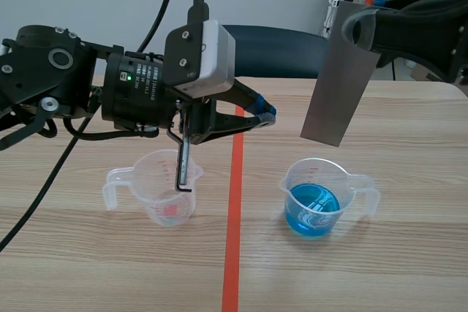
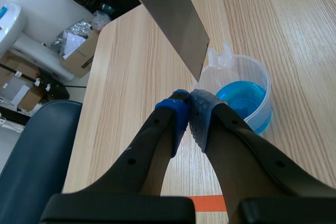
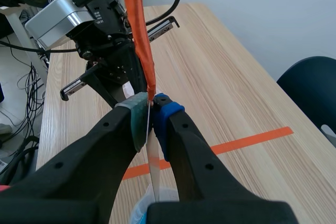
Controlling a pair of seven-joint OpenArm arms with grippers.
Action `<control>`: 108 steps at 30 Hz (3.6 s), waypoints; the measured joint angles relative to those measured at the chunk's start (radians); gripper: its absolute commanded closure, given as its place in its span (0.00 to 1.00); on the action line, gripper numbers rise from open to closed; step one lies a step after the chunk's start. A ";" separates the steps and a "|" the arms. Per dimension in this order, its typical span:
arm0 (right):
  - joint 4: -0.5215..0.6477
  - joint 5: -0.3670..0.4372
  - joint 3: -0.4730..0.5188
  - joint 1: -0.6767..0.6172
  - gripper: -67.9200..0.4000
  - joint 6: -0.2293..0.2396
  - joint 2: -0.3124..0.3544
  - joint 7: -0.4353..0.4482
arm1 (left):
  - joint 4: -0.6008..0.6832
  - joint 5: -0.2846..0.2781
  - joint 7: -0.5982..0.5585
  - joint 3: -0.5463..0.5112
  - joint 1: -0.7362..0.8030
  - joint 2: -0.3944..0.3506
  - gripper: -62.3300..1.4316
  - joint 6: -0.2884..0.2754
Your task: Do the redox reaction experiment. lower the plate into the blue solution
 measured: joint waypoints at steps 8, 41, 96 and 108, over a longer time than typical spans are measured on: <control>0.000 0.000 0.000 0.000 0.99 0.000 0.000 0.006 | 0.000 0.000 0.000 0.000 0.000 0.000 0.94 0.000; 0.000 0.008 0.000 0.000 0.98 0.000 0.000 0.002 | 0.000 -0.015 -0.004 0.000 0.001 -0.005 0.94 0.003; -0.097 -0.285 0.000 -0.222 0.99 -0.143 -0.028 0.303 | -0.193 -0.031 -0.514 -0.427 0.817 -0.018 0.93 0.393; -0.244 -0.320 0.000 -0.230 0.99 -0.144 -0.139 0.319 | -0.212 -0.031 -0.534 -0.580 0.887 0.128 0.71 0.427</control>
